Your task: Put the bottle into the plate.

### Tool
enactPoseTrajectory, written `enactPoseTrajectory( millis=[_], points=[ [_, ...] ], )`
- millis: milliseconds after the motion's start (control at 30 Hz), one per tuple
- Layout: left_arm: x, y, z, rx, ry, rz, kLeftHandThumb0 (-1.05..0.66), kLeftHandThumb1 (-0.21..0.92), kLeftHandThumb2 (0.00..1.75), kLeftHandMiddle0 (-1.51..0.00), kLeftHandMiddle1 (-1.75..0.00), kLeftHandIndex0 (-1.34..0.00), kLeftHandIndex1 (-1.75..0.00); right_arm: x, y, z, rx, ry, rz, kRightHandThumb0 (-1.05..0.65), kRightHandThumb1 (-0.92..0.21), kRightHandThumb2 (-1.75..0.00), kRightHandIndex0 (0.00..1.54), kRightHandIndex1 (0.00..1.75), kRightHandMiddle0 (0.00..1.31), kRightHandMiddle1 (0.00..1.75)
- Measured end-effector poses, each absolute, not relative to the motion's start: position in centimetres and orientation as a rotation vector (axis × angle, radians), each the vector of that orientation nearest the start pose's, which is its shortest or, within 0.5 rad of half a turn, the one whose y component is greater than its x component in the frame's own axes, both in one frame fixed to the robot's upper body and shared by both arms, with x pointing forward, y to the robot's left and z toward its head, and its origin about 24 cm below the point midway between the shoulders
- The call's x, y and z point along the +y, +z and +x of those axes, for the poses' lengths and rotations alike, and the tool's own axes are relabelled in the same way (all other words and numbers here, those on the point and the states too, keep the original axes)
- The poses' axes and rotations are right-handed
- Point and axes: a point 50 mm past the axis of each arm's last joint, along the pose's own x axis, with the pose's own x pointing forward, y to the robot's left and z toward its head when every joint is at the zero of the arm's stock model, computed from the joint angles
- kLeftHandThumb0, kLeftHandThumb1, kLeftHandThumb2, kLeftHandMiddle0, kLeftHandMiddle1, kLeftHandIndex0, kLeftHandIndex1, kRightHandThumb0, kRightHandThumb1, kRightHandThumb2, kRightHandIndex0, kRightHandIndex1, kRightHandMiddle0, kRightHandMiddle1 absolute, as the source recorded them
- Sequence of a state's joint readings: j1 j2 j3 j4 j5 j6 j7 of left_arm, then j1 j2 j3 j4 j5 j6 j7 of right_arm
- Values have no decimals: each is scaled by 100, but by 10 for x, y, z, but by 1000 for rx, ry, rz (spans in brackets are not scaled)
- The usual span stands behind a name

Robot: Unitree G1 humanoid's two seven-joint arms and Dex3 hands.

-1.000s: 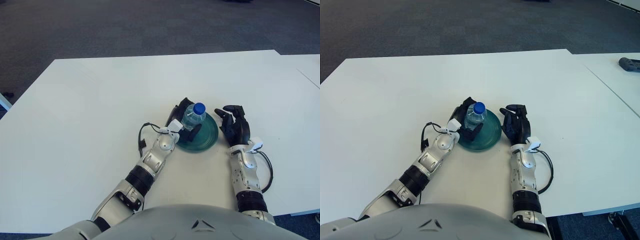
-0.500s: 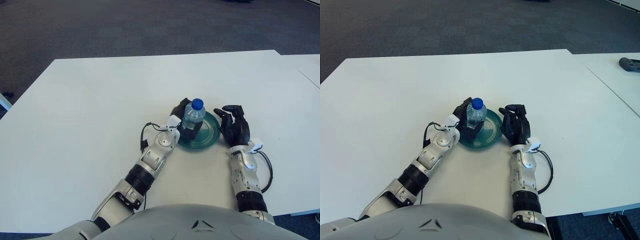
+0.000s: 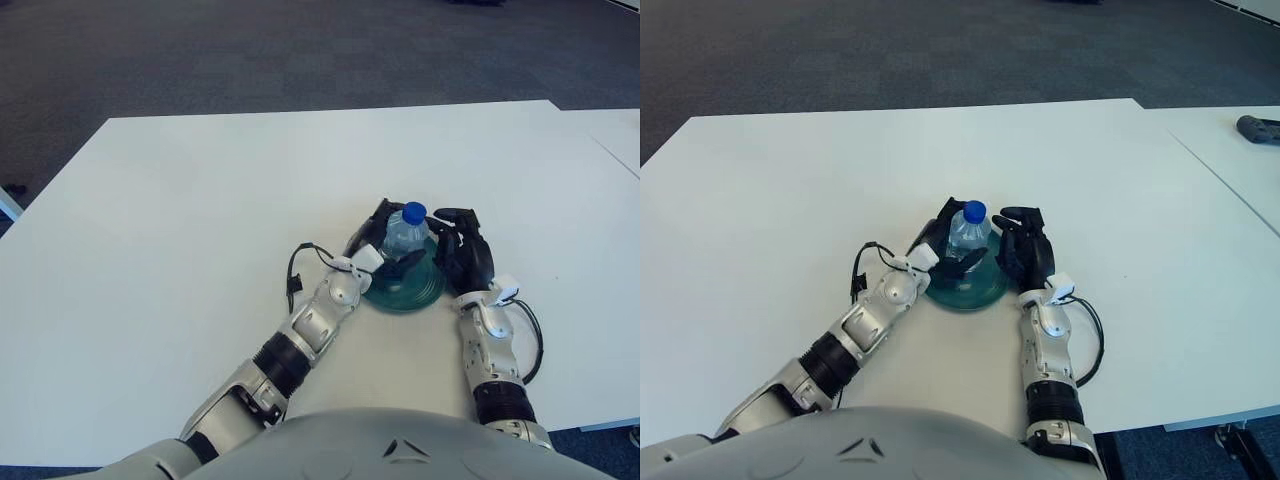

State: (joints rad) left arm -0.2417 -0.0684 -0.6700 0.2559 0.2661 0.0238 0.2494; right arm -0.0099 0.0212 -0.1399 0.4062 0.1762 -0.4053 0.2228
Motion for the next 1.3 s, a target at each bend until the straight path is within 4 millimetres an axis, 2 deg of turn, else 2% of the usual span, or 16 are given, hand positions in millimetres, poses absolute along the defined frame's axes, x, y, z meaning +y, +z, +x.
enactPoseTrajectory(
  millis=[133, 200, 333, 467, 567, 667, 967, 1000, 1133, 1200, 1267, 1300],
  points=[
    [-19, 46, 237, -205, -451, 453, -105, 92, 78, -2, -2, 0, -4, -166, -9, 248, -47, 40, 174, -90, -92, -72, 13, 17, 0, 62],
    [-17, 45, 235, -252, -420, 508, -105, 92, 78, -1, -1, 0, -2, -164, -10, 253, -45, 51, 181, -88, -92, -70, 15, 15, 0, 64],
    [-11, 42, 228, -385, -340, 602, -105, 92, 77, 0, 0, 0, 0, -158, -8, 257, -61, 80, 216, -78, -92, -70, 23, 15, 0, 77],
    [-6, 34, 223, -443, -289, 602, -105, 92, 76, 0, 0, 0, 0, -162, -2, 246, -120, 69, 229, -69, -92, -68, 35, 21, 0, 90],
    [-2, 28, 221, -467, -246, 586, -105, 92, 72, 0, 0, 0, 0, -167, -1, 234, -125, 54, 228, -59, -86, -74, 35, 55, 5, 101],
    [5, 20, 218, -508, -180, 557, -105, 92, 71, 0, 0, 0, 0, -169, -4, 229, -97, 40, 233, -54, -82, -79, 36, 77, 8, 107],
    [16, 25, 216, -625, -70, 426, -104, 92, 74, -3, -1, -2, -1, -175, -7, 247, -81, 22, 209, -53, -82, -80, 41, 100, 8, 112],
    [18, 26, 215, -633, -62, 404, -102, 92, 74, -8, -2, -1, -17, -175, -7, 249, -80, 22, 205, -54, -84, -78, 43, 103, 7, 112],
    [33, 28, 207, -653, -45, 254, -99, 92, 74, -17, -4, 0, -43, -176, -8, 253, -80, 23, 192, -56, -86, -76, 44, 105, 7, 112],
    [41, 31, 205, -666, -16, 167, -93, 92, 75, -28, -7, 0, -69, -178, -9, 253, -75, 16, 183, -55, -86, -75, 44, 106, 8, 112],
    [47, 33, 206, -677, 14, 119, -91, 92, 76, -31, -8, 0, -77, -179, -10, 252, -71, 10, 177, -55, -86, -75, 45, 107, 8, 112],
    [50, 34, 207, -681, 38, 100, -90, 92, 78, -37, -10, -1, -88, -179, -11, 252, -67, 8, 174, -54, -86, -75, 45, 107, 9, 113]
  ],
)
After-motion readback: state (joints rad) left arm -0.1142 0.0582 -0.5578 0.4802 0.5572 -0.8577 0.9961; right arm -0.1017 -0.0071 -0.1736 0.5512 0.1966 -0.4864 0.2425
